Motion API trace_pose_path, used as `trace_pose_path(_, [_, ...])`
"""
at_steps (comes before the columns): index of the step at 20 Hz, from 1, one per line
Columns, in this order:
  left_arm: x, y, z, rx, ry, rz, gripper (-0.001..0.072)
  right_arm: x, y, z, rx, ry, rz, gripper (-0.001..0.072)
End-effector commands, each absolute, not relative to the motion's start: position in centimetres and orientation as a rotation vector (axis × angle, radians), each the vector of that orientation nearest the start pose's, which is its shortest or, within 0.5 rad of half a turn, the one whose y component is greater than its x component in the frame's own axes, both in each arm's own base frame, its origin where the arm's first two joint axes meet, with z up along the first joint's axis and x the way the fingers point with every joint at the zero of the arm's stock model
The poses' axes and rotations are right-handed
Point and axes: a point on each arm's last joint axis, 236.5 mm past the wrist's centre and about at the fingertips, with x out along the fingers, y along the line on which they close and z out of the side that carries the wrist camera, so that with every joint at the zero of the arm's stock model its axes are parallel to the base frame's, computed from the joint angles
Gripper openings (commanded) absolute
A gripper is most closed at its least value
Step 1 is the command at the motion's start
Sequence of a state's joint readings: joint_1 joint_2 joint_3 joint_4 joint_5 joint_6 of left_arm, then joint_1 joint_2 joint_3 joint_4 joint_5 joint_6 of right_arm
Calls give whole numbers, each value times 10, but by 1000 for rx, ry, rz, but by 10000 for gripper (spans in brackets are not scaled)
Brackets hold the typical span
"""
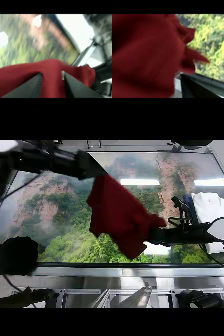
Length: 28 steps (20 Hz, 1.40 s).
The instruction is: Fold the shirts.
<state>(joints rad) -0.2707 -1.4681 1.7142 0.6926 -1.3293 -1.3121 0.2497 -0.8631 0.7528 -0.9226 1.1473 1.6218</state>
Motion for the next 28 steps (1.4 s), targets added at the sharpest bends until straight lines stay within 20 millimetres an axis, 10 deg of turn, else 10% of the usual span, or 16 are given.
trace_pose_path(1, [378,-285,123,-235,1242,-960,291,218,194,38,462,1396,542,524])
trace_pose_path(6, [366,-226,93,-309,1414,-859,291,216,169,21,338,1422,474,524])
trace_pose_path(11, [294,-189,14,-438,1501,-710,291,245,161,16,314,1324,419,524])
trace_pose_path(17, [227,-165,-60,-565,1549,-514,292,261,148,-45,397,1498,306,423])
trace_pose_path(21, [236,-154,-71,-561,1424,-430,293,270,131,-68,513,1560,238,423])
trace_pose_path(28, [277,-146,-62,-625,1229,-339,294,281,184,-82,723,1583,446,423])
